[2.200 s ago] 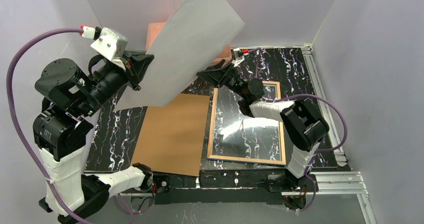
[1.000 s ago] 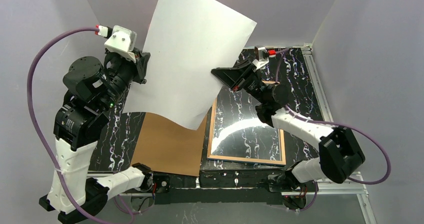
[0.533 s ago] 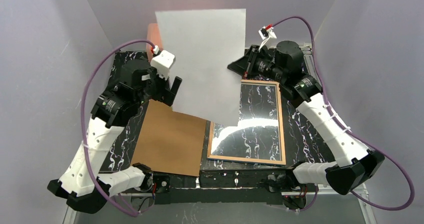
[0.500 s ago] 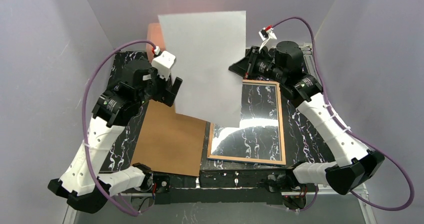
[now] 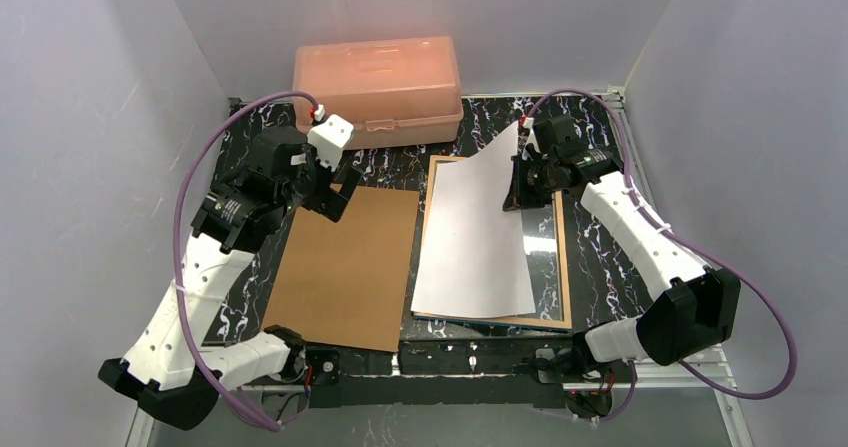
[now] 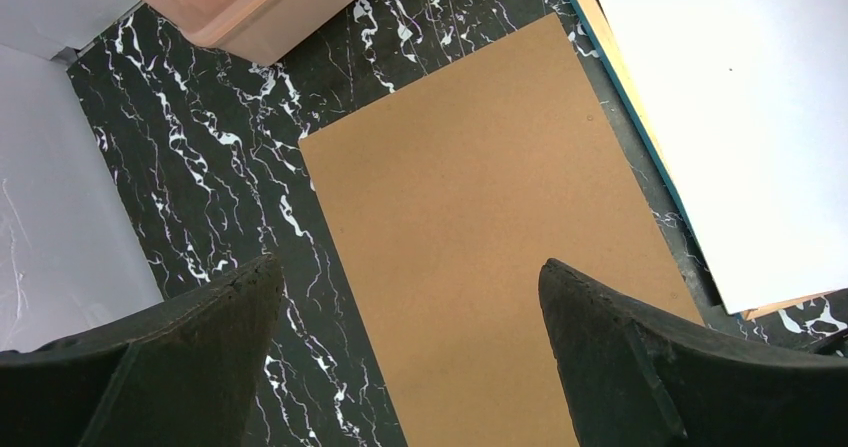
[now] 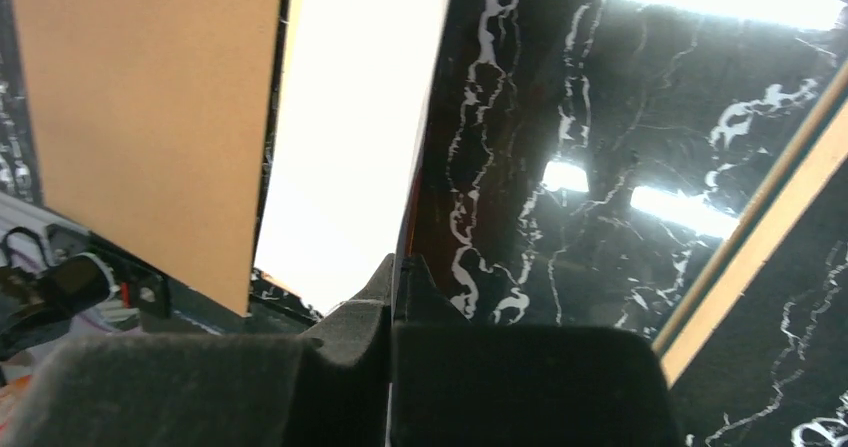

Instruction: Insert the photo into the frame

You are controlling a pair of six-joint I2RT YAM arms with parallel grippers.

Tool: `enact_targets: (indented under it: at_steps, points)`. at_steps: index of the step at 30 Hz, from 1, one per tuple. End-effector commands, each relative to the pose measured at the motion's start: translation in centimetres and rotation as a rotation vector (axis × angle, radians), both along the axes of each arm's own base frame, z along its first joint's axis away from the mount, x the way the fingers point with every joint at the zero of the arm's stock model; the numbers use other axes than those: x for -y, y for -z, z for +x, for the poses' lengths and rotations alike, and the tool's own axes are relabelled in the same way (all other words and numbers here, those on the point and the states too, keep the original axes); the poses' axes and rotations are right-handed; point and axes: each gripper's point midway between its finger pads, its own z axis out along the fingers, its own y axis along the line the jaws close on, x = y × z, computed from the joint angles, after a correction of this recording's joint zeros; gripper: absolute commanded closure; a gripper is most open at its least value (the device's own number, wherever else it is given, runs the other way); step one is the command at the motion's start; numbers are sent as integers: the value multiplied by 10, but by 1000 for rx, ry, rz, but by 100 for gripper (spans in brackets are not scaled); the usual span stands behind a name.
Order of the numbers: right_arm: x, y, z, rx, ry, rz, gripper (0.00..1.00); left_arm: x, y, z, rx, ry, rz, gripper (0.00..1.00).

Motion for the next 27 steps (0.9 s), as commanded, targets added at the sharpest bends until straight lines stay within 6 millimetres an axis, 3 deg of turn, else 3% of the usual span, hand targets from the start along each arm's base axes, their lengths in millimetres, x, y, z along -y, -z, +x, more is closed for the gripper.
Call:
enact_targets:
  at_steps: [1,13,27]
  points:
    - [19,5,5,24,-19,-122,99,-4,-5,-3,26,-1,-5,2]
    - [45,14,28,54,22,-299,99,-5,-4,-6,22,-4,-14,2]
    - [34,30,37,61,46,-243,99,-5,-12,-9,36,-5,-31,2]
